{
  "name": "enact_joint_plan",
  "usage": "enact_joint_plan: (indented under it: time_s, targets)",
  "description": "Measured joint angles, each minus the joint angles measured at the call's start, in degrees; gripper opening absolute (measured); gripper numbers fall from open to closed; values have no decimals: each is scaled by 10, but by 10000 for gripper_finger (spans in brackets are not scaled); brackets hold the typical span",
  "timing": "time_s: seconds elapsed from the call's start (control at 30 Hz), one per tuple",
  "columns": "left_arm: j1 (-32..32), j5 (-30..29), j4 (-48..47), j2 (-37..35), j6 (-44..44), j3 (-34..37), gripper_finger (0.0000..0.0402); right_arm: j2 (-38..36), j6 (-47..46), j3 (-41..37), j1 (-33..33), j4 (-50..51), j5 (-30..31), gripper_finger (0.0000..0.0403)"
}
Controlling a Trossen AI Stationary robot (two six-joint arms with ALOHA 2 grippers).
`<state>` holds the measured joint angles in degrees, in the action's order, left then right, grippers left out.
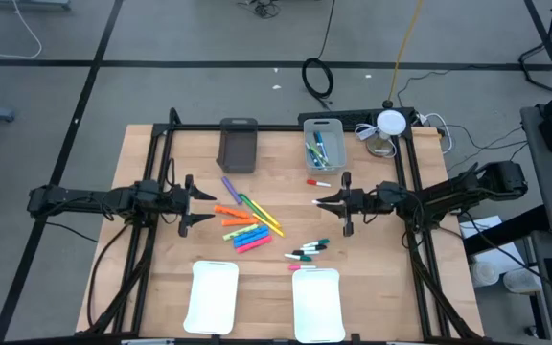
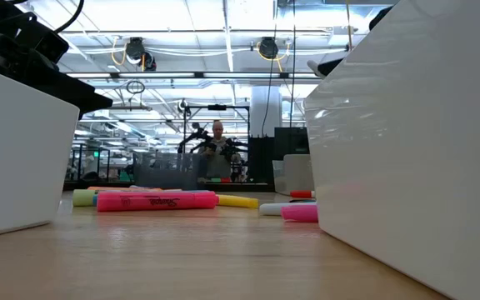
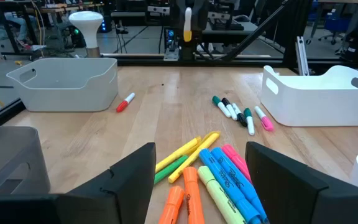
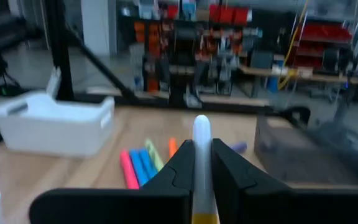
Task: Pick & Place Markers
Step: Put the yellow highlighter pen into the right white bin
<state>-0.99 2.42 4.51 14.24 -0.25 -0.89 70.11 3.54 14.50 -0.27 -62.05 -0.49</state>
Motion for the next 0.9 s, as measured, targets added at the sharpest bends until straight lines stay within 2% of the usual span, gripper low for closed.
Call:
enact_joint_plan:
  time_s: [0.07,0.17,0.3,0.9]
  targets:
    - [0,0,0,0,0,0,251,0,-22,0,0,-2,-15,20]
    - [0,0,0,0,0,0,251,0,-51,0,2,3,-71,20]
    - [0,0,0,0,0,0,251,0,-50,0,20,3,-117,20]
    - [0,-10,16,0,32,0,251,0,-49,1,52,8,-133,20]
